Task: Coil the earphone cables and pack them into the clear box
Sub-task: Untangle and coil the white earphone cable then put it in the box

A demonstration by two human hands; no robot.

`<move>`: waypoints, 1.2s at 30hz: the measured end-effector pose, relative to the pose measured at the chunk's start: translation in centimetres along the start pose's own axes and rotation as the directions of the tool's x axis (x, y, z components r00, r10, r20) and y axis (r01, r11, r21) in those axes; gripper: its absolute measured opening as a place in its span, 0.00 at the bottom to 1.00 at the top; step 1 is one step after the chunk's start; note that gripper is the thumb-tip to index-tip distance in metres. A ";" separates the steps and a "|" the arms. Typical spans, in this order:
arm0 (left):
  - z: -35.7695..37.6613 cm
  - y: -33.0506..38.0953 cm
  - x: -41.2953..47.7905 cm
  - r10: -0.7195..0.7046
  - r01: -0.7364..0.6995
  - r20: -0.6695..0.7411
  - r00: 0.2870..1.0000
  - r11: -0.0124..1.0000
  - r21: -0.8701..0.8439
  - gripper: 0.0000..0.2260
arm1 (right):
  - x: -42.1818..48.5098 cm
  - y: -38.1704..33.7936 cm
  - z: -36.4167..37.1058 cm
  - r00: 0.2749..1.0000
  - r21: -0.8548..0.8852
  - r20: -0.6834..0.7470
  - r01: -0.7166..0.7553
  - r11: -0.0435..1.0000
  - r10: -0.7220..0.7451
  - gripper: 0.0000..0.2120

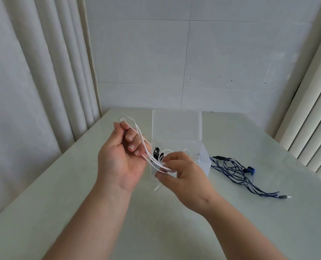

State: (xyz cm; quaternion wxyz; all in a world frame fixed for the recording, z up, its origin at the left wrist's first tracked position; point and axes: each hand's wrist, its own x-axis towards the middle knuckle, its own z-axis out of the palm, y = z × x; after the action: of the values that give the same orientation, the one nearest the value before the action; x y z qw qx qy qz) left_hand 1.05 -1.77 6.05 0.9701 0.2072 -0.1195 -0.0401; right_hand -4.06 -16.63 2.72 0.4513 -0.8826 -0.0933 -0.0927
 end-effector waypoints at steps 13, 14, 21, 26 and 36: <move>-1.9 0.6 1.1 0.026 -0.007 -0.119 0.992 0.987 0.158 0.12 | 0.3 1.3 -3.9 0.942 0.458 0.312 -0.266 0.848 0.127 0.09; -1.9 0.5 1.1 0.027 -0.005 -0.123 0.992 0.984 0.176 0.12 | 0.3 1.4 -4.1 0.945 0.460 0.300 -0.259 0.849 0.126 0.07; -2.0 0.7 1.2 0.055 -0.035 -0.147 0.988 0.990 0.139 0.14 | 0.1 1.3 -4.3 0.968 0.264 0.242 -0.125 0.956 0.060 0.07; -2.0 0.7 1.3 0.113 -0.068 -0.253 0.961 0.981 0.179 0.15 | 0.1 1.3 -3.8 0.974 0.093 0.200 -0.129 0.987 0.108 0.12; -2.6 1.0 1.6 0.060 -0.029 -0.323 0.945 0.995 0.100 0.16 | 0.4 1.8 -3.6 0.985 -0.088 0.124 -0.113 0.990 0.123 0.13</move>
State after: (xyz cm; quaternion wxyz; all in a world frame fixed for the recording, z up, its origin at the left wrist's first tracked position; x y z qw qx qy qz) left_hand 3.30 -0.01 4.52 0.9664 0.2534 0.0357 0.0223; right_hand -3.54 -20.62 3.47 0.4130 -0.9082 -0.0660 -0.0120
